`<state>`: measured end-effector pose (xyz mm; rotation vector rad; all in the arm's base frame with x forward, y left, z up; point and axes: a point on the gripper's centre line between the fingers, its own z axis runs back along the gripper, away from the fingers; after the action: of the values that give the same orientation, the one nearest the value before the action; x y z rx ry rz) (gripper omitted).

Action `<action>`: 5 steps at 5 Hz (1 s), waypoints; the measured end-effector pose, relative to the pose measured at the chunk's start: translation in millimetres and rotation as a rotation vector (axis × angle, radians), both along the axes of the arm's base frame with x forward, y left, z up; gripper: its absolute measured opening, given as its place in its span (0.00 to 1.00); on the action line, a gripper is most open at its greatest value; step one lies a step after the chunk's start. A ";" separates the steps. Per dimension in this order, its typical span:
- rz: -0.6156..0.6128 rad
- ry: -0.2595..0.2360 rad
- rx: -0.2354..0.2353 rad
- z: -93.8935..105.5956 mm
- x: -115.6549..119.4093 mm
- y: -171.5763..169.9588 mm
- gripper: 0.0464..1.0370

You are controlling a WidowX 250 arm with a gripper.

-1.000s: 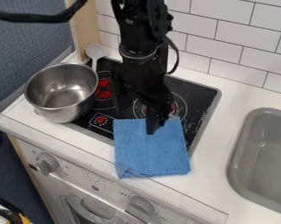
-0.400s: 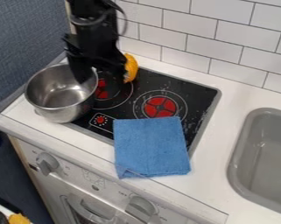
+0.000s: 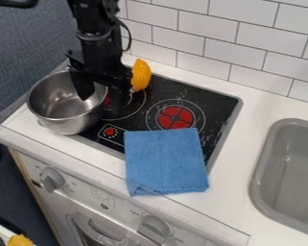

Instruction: Move the silver pot to the upper right corner of the stove

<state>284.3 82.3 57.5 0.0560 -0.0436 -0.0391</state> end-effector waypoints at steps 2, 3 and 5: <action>0.009 0.064 0.004 -23.5 5.3 6.2 0.63; -0.030 0.063 0.024 -20.8 10.0 0.2 0.33; -0.038 0.072 0.043 -20.8 10.0 -3.7 0.04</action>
<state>294.3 78.5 36.7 0.0962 0.0285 -0.0798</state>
